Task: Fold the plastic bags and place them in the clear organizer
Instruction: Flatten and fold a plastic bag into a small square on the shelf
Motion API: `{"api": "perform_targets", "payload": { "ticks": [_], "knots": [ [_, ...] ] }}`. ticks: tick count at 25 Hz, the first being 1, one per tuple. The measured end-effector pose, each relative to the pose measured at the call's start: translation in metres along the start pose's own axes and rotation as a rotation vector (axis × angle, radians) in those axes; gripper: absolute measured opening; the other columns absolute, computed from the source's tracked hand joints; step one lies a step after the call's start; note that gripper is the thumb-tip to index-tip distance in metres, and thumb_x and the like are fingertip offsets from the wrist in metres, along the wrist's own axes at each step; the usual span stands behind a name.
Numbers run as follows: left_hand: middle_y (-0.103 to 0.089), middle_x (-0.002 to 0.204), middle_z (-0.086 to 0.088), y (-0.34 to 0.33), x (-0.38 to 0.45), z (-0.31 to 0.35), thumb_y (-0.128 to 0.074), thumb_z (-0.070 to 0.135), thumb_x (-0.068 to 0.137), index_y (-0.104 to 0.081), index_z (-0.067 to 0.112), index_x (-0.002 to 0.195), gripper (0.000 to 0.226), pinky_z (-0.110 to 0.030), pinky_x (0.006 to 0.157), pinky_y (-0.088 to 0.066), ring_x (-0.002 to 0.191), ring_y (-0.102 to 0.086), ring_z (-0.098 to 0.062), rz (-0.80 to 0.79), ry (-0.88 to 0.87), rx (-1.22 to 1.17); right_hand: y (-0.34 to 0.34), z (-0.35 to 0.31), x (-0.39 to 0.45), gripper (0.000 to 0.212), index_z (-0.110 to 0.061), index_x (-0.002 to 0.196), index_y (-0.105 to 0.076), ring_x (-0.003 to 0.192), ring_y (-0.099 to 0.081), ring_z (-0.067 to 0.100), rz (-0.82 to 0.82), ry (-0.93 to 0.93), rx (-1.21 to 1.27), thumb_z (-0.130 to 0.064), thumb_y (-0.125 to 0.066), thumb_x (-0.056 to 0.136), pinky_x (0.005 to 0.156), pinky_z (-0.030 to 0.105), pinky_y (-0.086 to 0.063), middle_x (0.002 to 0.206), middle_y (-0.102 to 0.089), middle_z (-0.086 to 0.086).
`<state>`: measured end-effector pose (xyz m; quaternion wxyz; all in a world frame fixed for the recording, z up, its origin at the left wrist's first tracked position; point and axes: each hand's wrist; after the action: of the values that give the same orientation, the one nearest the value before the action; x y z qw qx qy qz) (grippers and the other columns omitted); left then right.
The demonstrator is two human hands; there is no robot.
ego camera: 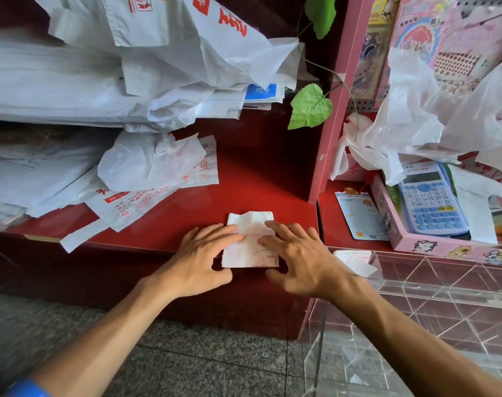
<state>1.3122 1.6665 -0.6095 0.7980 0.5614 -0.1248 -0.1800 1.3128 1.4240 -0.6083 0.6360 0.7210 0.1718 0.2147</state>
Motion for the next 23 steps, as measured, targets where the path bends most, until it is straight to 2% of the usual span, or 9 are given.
{"api": "perform_targets", "payload": {
  "ticks": [3,6,9,12,14,16,18,21,23],
  "knots": [
    [-0.022,0.150,0.032,-0.003,0.000,-0.009,-0.068,0.030,0.083,-0.040,0.046,0.143,0.068,-0.036,0.122,-0.007,0.142,-0.010,0.007,0.046,-0.032,-0.026,-0.002,0.003,0.000,0.066,-0.025,0.137,-0.052,0.123,-0.045,0.024,0.052,0.009,0.011,-0.056,-0.050,0.078,0.094,0.043,-0.037,0.147,-0.047,-0.005],
    [-0.049,0.135,0.033,-0.004,0.002,-0.011,-0.072,0.026,0.088,-0.060,0.042,0.127,0.044,-0.032,0.119,-0.020,0.137,-0.029,0.010,0.176,-0.004,-0.222,-0.005,0.007,0.007,0.040,-0.028,0.107,-0.067,0.093,-0.056,0.020,0.168,-0.038,0.269,-0.055,-0.049,0.082,0.082,0.041,-0.046,0.106,-0.066,-0.013],
    [-0.059,0.108,0.037,0.000,0.000,-0.003,-0.069,0.023,0.091,-0.068,0.048,0.102,0.027,-0.010,0.101,-0.033,0.116,-0.043,0.023,0.246,0.081,-0.409,-0.006,0.009,0.013,0.034,-0.018,0.082,-0.068,0.065,-0.054,0.022,0.257,-0.119,0.462,-0.049,-0.055,0.089,0.064,0.037,-0.044,0.068,-0.059,-0.006],
    [-0.072,0.089,0.027,0.001,0.002,0.008,-0.068,0.018,0.090,-0.077,0.030,0.095,0.015,-0.012,0.083,-0.046,0.096,-0.063,0.012,0.345,0.171,-0.580,-0.002,0.006,0.014,0.039,-0.016,0.069,-0.064,0.052,-0.045,0.019,0.286,-0.261,0.608,-0.048,-0.064,0.090,0.056,0.040,-0.041,0.055,-0.051,0.000],
    [-0.072,0.082,0.024,0.002,0.007,0.016,-0.070,0.018,0.089,-0.073,0.025,0.106,0.019,-0.011,0.083,-0.043,0.093,-0.065,0.007,0.412,0.286,-0.623,-0.004,0.003,0.018,0.033,-0.016,0.071,-0.063,0.055,-0.050,0.020,0.297,-0.332,0.635,-0.043,-0.067,0.088,0.057,0.042,-0.046,0.057,-0.055,0.000],
    [-0.072,0.086,0.020,-0.002,0.012,0.017,-0.072,0.021,0.087,-0.063,0.028,0.126,0.041,-0.019,0.094,-0.039,0.103,-0.060,0.001,0.427,0.348,-0.586,-0.005,0.001,0.023,0.016,-0.018,0.087,-0.069,0.068,-0.060,0.023,0.304,-0.407,0.631,-0.034,-0.068,0.086,0.066,0.041,-0.051,0.067,-0.064,-0.002],
    [-0.071,0.096,0.016,-0.007,0.016,0.016,-0.072,0.020,0.085,-0.058,0.028,0.132,0.050,-0.028,0.099,-0.039,0.109,-0.056,-0.005,0.447,0.347,-0.499,-0.004,-0.002,0.025,0.032,-0.017,0.116,-0.064,0.081,-0.065,0.023,0.294,-0.459,0.598,-0.028,-0.069,0.086,0.074,0.036,-0.051,0.077,-0.067,-0.005],
    [-0.058,0.135,0.004,-0.012,0.019,0.016,-0.065,0.008,0.087,-0.056,0.019,0.137,0.052,-0.045,0.110,-0.038,0.128,-0.048,-0.018,0.481,0.100,-0.082,-0.008,-0.008,0.019,0.051,-0.023,0.138,-0.047,0.101,-0.058,0.027,0.326,-0.353,0.360,-0.027,-0.063,0.090,0.083,0.040,-0.047,0.115,-0.062,-0.001],
    [-0.036,0.156,0.006,-0.010,0.019,0.021,-0.055,0.007,0.091,-0.042,0.018,0.148,0.060,-0.044,0.122,-0.018,0.146,-0.027,-0.012,0.256,-0.064,0.029,-0.012,-0.011,0.014,0.039,-0.027,0.133,-0.055,0.108,-0.052,0.030,0.294,-0.168,0.120,-0.037,-0.050,0.095,0.084,0.046,-0.045,0.138,-0.052,-0.002]
  ]
}}
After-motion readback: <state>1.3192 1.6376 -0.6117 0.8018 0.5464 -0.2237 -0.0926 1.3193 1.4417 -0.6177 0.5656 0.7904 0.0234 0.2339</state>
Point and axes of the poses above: each hand's wrist, its own x-axis towards the middle knuckle, its own y-axis out of the back of the hand, z = x × y
